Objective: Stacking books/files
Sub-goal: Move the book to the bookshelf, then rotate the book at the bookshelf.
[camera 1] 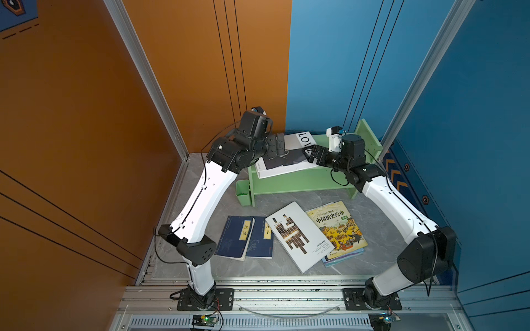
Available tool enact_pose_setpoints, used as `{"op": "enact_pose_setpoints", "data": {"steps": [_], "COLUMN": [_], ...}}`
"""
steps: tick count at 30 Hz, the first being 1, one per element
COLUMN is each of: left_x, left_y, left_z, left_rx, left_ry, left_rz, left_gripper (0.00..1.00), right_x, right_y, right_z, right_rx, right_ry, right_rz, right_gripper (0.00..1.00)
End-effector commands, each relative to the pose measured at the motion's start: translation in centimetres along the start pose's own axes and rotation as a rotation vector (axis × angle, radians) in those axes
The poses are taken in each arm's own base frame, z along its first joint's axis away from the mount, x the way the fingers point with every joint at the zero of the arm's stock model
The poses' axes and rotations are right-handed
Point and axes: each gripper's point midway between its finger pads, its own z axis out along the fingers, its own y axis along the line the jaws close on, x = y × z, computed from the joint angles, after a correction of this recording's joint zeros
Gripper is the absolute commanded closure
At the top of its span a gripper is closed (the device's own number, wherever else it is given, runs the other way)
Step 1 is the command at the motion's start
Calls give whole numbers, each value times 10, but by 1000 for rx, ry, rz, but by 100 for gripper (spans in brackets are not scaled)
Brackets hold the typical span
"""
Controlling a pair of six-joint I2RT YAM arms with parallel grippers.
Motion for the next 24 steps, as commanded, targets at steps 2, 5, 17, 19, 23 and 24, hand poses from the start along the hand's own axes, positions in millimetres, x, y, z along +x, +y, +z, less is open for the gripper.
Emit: {"op": "enact_pose_setpoints", "data": {"steps": [2,5,17,19,23,24], "left_x": [1,7,42,51,65,67], "left_y": [19,20,33,36,33,33], "left_z": [6,9,-18,-21,-16,-14], "left_rx": [-32,-26,-119,-127,-103,-105], "left_ry": [11,34,53,66,102,109], "left_rz": [18,17,3,-10,-35,-38], "left_gripper": [2,2,2,2,2,2], "right_x": [-7,-5,-3,-2,1,3], "right_y": [16,16,4,6,16,19], "right_z": [-7,-8,-27,-30,-34,-34], "right_rx": [8,32,114,103,53,39], "right_ry": [-34,-45,-69,-70,-69,-66], "right_rz": [-18,-10,4,8,21,16], "right_gripper": [2,2,1,1,1,1]}}
